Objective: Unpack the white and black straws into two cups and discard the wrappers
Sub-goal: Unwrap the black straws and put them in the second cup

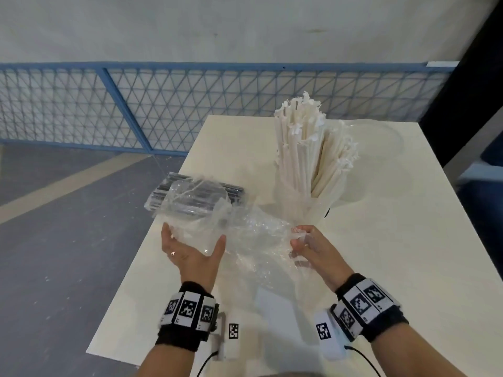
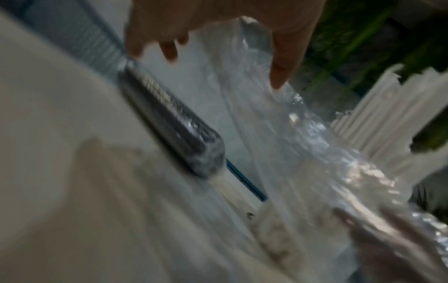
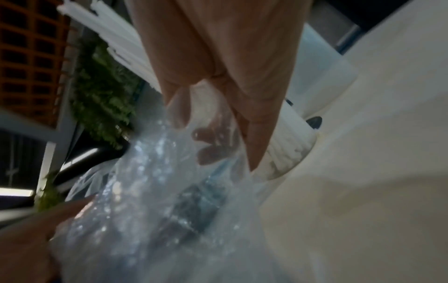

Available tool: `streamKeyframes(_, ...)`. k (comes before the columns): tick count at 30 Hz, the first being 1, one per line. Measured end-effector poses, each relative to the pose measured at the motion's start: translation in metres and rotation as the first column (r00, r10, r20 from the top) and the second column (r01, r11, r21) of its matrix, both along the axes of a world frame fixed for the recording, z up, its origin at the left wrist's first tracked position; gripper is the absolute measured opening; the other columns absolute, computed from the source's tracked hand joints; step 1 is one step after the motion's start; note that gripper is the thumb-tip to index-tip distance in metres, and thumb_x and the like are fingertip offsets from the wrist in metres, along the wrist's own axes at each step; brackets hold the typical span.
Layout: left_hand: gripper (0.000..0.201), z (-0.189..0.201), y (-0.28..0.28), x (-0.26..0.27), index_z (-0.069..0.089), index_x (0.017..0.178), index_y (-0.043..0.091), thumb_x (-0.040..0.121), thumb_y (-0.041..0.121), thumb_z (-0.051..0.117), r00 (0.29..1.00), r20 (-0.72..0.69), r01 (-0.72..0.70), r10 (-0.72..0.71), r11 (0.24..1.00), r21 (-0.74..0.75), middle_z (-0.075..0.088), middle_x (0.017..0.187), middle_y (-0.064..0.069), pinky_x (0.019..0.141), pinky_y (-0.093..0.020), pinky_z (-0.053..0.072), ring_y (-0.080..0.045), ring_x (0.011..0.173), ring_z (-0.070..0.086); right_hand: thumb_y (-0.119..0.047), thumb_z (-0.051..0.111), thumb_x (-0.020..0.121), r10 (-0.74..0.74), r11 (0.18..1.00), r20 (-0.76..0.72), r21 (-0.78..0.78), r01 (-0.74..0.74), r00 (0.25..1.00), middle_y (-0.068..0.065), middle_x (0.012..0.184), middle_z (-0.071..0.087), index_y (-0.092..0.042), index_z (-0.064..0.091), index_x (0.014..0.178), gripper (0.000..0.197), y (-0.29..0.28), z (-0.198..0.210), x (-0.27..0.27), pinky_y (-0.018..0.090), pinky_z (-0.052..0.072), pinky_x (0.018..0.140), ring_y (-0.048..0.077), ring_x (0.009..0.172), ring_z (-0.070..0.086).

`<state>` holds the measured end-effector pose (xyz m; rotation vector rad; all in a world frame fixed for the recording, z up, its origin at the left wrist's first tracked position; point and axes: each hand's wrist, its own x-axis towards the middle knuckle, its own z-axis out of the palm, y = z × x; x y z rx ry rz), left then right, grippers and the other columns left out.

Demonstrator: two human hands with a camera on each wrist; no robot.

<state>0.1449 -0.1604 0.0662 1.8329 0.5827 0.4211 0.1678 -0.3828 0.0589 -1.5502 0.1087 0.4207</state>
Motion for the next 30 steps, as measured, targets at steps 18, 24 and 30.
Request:
streamKeyframes(18, 0.031, -0.029, 0.07, 0.014, 0.051, 0.083, 0.0, 0.097, 0.022, 0.035, 0.937, -0.344, 0.195, -0.063, 0.911, 0.365, 0.06, 0.067, -0.02, 0.064, -0.042, 0.049, -0.034, 0.055, 0.052, -0.046, 0.067, 0.077, 0.246, 0.61, 0.472, -0.754, 0.243, 0.846, 0.006, 0.137, 0.036, -0.021, 0.034, 0.138, 0.073, 0.019, -0.024, -0.006, 0.045, 0.029, 0.106, 0.024, 0.127, 0.034)
streamKeyframes(24, 0.014, -0.031, 0.068, 0.017, 0.05, 0.093, 0.01, 0.094, 0.021, 0.041, 0.889, -0.444, 0.272, -0.116, 0.912, 0.307, 0.064, 0.068, -0.007, 0.064, -0.034, 0.048, -0.024, 0.053, 0.05, -0.072, 0.026, 0.08, 0.681, 0.032, -0.214, -0.947, -0.321, 0.7, 0.002, 0.136, -0.049, -0.036, -0.05, 0.121, 0.094, 0.038, -0.049, -0.018, 0.062, -0.003, 0.111, 0.033, 0.133, -0.037)
streamKeyframes(30, 0.032, -0.03, 0.068, 0.054, 0.058, 0.093, 0.011, 0.092, 0.04, 0.044, 0.785, -0.615, 0.382, -0.08, 0.844, 0.377, 0.068, 0.084, -0.011, 0.077, -0.035, 0.047, -0.031, 0.084, 0.064, -0.081, 0.009, 0.073, 0.707, -0.117, -0.399, -0.88, -0.461, 0.583, -0.006, 0.131, -0.052, -0.039, -0.036, 0.126, 0.082, 0.048, -0.061, -0.013, 0.067, -0.005, 0.107, 0.025, 0.124, -0.045)
